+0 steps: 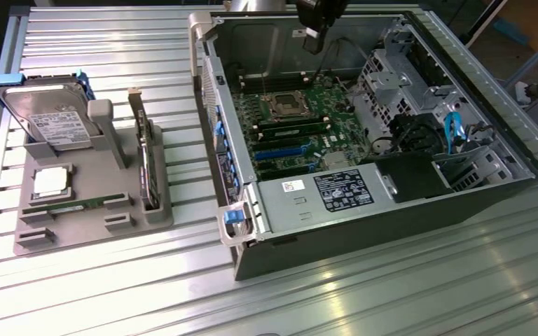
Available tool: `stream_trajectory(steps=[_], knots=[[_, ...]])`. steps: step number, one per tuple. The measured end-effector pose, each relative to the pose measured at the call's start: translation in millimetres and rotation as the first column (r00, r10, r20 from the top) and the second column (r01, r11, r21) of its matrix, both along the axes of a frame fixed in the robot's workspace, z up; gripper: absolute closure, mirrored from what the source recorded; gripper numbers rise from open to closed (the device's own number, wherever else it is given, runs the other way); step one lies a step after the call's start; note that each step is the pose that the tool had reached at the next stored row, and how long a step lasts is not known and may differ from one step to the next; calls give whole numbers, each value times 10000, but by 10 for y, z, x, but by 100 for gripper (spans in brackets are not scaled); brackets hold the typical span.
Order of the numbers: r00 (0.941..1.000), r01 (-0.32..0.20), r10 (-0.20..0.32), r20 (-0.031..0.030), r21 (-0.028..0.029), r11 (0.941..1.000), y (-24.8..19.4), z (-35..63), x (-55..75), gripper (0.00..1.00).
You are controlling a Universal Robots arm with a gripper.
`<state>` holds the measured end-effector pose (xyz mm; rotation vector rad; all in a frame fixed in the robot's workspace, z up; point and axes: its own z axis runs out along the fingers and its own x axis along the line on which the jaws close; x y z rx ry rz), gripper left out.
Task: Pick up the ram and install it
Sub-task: 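Press down the ram until it locks into place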
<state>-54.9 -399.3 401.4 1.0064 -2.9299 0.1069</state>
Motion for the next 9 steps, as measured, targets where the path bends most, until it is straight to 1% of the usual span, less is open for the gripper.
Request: stream_trajectory(steps=[2,6,9], knots=[[9990,437,-437,0,4,9990,0,0,0,89],[9948,1016,-1016,0,10,9948,0,0,0,89],[9893,1462,-1462,-1,12,9893,0,0,0,89]])
